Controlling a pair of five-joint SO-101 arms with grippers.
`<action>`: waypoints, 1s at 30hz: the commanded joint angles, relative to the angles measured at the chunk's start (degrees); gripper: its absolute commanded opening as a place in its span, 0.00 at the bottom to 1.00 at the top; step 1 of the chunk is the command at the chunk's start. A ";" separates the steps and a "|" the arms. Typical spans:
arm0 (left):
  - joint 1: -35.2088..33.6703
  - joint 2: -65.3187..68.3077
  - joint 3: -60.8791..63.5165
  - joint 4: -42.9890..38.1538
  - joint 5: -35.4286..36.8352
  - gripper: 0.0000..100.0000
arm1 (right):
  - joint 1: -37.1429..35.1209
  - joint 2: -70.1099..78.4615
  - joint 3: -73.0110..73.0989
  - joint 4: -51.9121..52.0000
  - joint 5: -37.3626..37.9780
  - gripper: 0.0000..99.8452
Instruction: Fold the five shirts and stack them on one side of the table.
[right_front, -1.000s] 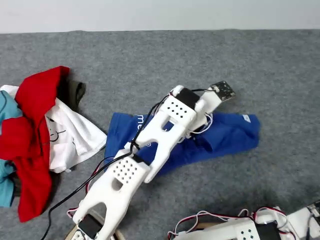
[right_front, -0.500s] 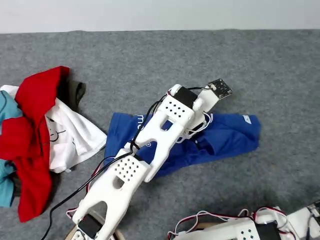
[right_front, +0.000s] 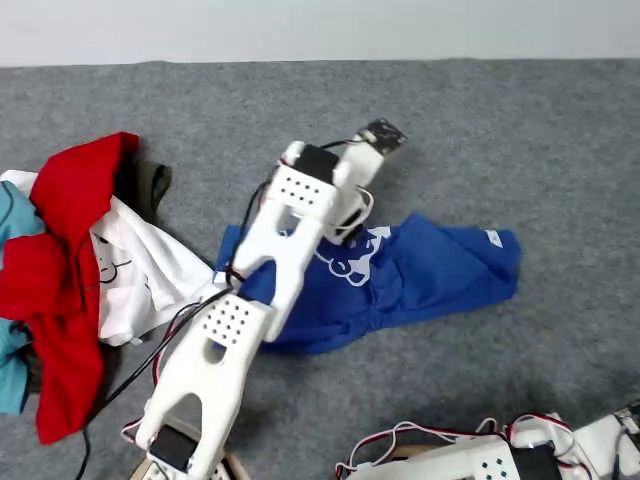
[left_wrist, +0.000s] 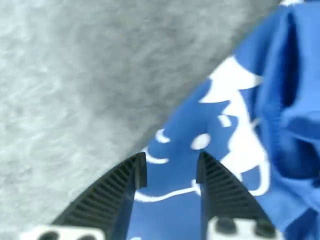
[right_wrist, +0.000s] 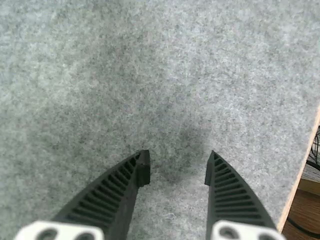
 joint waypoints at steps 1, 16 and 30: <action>-0.88 -5.10 -2.07 1.76 -0.44 0.17 | -0.48 -0.48 0.88 -0.66 0.26 0.18; 2.99 -37.01 8.48 1.76 2.02 0.05 | -0.48 -0.48 0.88 -0.66 0.26 0.18; -5.45 -64.97 35.03 1.76 1.93 0.00 | -0.48 -0.48 0.88 -0.66 0.35 0.18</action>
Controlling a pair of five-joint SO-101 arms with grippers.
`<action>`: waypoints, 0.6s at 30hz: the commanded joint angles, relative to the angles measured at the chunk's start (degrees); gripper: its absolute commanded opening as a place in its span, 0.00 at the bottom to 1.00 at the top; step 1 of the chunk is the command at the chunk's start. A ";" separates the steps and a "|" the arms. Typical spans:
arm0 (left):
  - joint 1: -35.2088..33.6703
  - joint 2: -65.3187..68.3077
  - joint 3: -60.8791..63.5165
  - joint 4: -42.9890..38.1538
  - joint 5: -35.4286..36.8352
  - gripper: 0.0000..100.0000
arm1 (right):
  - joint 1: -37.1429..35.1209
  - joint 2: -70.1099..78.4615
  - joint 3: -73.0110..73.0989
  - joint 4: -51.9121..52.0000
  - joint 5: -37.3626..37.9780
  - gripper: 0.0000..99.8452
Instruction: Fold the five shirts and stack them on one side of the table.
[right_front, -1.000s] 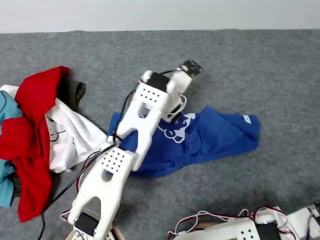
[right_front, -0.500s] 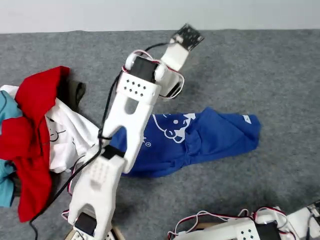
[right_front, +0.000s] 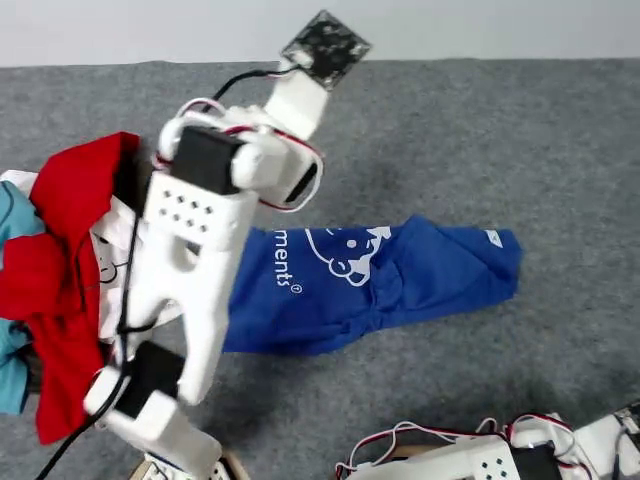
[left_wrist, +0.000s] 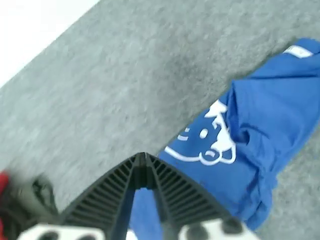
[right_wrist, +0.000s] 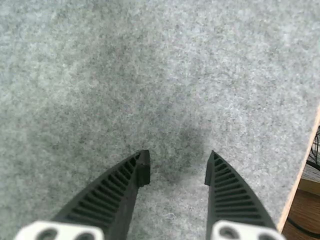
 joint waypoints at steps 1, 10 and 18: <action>-3.69 -9.23 4.62 1.23 0.44 0.00 | -0.66 -0.48 0.88 -0.66 0.62 0.19; -14.42 -25.85 14.90 1.23 0.44 0.00 | -12.35 -0.48 0.88 -0.66 0.62 0.19; -22.24 -35.96 23.34 1.23 0.18 0.00 | -24.66 -0.48 0.88 -1.01 0.62 0.18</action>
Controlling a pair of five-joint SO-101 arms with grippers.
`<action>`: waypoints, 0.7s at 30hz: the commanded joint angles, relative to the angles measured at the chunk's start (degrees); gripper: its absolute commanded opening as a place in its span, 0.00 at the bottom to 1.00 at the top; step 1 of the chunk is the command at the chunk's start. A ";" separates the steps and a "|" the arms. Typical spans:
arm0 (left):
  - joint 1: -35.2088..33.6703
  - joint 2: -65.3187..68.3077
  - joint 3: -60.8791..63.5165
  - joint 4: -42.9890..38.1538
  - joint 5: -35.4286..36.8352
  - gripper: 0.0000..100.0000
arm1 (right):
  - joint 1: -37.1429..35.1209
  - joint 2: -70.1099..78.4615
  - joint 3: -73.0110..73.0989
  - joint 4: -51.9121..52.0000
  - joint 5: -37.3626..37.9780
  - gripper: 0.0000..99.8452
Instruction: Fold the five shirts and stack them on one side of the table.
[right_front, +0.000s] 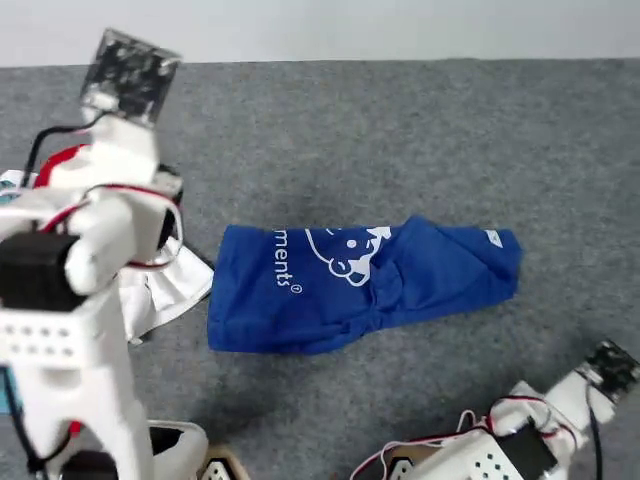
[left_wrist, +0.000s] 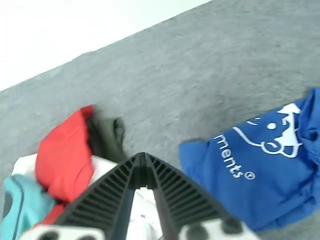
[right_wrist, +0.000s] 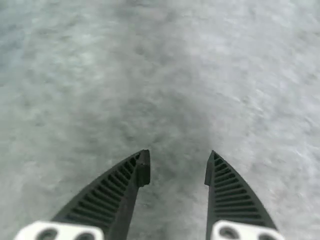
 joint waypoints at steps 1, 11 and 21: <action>-2.73 -4.84 2.59 1.14 0.18 0.00 | -5.23 -0.48 0.88 -1.01 0.53 0.18; -6.86 -15.30 14.29 1.14 0.18 0.00 | -8.92 -0.31 -15.74 -2.15 0.79 0.18; -10.02 -29.36 29.41 1.14 0.09 0.00 | -27.47 14.73 -35.34 4.88 0.44 0.18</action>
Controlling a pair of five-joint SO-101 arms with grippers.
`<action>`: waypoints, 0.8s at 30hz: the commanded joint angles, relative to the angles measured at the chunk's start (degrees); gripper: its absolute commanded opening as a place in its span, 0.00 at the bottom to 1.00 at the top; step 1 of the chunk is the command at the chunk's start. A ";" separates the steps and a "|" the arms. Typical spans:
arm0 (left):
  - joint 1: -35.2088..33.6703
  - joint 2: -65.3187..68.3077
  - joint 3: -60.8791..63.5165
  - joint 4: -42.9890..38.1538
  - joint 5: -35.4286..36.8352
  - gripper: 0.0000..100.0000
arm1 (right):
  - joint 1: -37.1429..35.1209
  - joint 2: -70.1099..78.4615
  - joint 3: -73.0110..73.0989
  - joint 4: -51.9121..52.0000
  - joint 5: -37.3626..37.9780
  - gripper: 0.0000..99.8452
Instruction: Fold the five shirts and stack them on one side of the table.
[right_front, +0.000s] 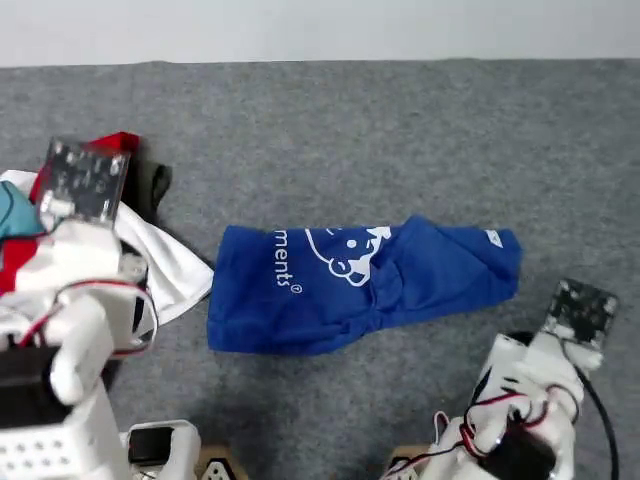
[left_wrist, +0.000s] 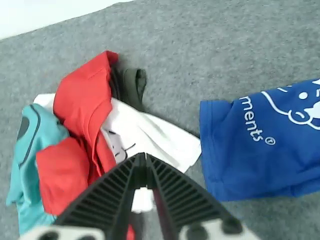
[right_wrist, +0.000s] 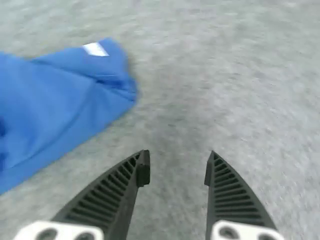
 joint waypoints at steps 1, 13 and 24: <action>-1.32 -5.10 3.91 1.14 0.09 0.00 | -4.26 11.12 -8.35 -0.40 0.53 0.18; -3.69 -13.36 16.31 1.14 0.00 0.00 | -8.13 56.04 -40.44 -1.01 1.05 0.19; -6.15 -13.98 22.46 0.79 -5.27 0.00 | -19.82 76.44 -52.84 3.56 19.34 0.19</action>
